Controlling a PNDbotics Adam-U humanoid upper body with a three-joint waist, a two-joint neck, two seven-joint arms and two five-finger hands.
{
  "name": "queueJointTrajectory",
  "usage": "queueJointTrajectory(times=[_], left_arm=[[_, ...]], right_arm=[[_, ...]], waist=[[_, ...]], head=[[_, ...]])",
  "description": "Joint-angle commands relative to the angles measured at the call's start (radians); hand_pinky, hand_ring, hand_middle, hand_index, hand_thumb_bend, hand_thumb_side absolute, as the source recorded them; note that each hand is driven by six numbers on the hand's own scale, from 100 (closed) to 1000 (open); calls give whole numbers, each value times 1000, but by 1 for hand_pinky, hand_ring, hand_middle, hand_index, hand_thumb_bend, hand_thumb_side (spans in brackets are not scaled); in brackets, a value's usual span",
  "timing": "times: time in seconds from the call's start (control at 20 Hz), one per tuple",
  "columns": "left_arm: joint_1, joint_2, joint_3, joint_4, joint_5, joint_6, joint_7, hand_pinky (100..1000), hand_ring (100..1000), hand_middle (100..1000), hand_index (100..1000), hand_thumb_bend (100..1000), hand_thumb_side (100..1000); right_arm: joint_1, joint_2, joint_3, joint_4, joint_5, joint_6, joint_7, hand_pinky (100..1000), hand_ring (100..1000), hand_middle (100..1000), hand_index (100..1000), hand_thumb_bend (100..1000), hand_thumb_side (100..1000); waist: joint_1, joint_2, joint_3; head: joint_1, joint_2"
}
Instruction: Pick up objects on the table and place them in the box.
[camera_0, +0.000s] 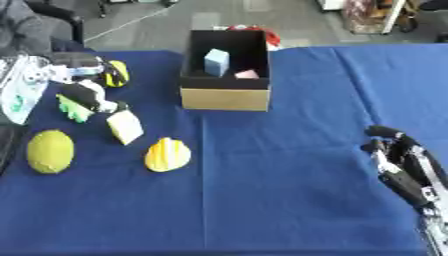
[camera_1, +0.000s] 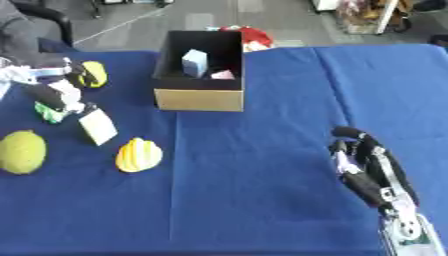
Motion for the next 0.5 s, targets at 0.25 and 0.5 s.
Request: queueJointTrajectory(times=[0.25, 0.5], left_arm=[[26, 40, -6, -27, -23, -47, -66, 788, 701, 734, 874, 413, 696], [48, 33, -2, -14, -45, -40, -45, 781, 691, 724, 870, 388, 659]], right_arm=[[-10, -18, -4, -16, 5, -2, -2, 758, 664, 743, 802, 100, 382], [-10, -19, -5, -16, 5, -1, -3, 758, 664, 743, 802, 100, 381]], waist=[[15, -28, 1], [15, -27, 0]], head=[[0, 4], [0, 4]])
